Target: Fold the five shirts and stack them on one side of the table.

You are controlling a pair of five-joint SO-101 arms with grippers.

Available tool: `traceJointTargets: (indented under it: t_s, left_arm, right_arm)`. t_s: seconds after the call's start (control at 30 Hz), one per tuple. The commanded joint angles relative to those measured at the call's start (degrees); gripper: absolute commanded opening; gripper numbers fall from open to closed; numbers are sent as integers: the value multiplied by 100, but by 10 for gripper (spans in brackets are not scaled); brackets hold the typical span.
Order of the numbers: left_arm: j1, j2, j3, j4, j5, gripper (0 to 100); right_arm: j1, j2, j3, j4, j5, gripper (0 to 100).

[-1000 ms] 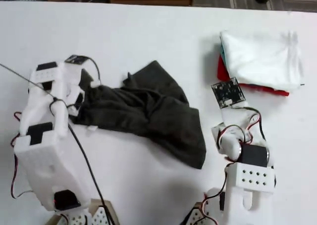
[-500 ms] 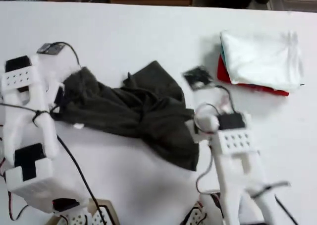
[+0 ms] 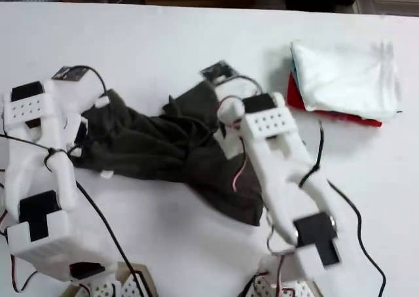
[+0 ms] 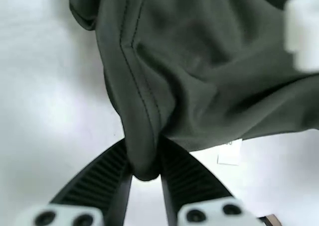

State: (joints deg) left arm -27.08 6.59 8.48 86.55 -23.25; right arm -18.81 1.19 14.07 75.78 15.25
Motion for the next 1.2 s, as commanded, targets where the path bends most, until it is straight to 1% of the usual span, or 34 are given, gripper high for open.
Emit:
traceJointTargets:
  t_s: [0.0, 0.1, 0.2, 0.57, 0.73, 0.8, 0.93, 1.0, 1.07, 1.17]
  left_arm:
    - [-70, -176, -48, -53, 0, 25]
    - [-70, -176, -57, -70, 0, 25]
    - [-70, -149, -13, -273, 0, 25]
    - [-70, -141, -13, -334, 0, 25]
    - [-70, -141, -13, -334, 0, 25]
    - [-62, -141, -13, -334, 0, 25]
    - [-62, -141, -13, -334, 0, 25]
    - [-62, -141, -13, -334, 0, 26]
    - [-62, -141, -13, -334, 0, 26]
    - [-44, -141, -13, -334, 0, 26]
  right_arm:
    - [356, 497, -519, 470, -105, 279]
    - [365, 831, -527, 549, -105, 249]
    - [251, 1059, -563, 426, -105, 216]
    - [189, 1824, -563, -374, -97, 212]
    - [224, 1930, -563, -769, -97, 211]
    - [224, 1930, -563, -796, -97, 176]
    - [277, 1886, -615, -752, -105, 9]
    - [462, 1771, -659, -655, -123, 38]
    - [673, 1560, -712, -585, -114, 19]
    - [910, 1130, -712, -356, -105, 20]
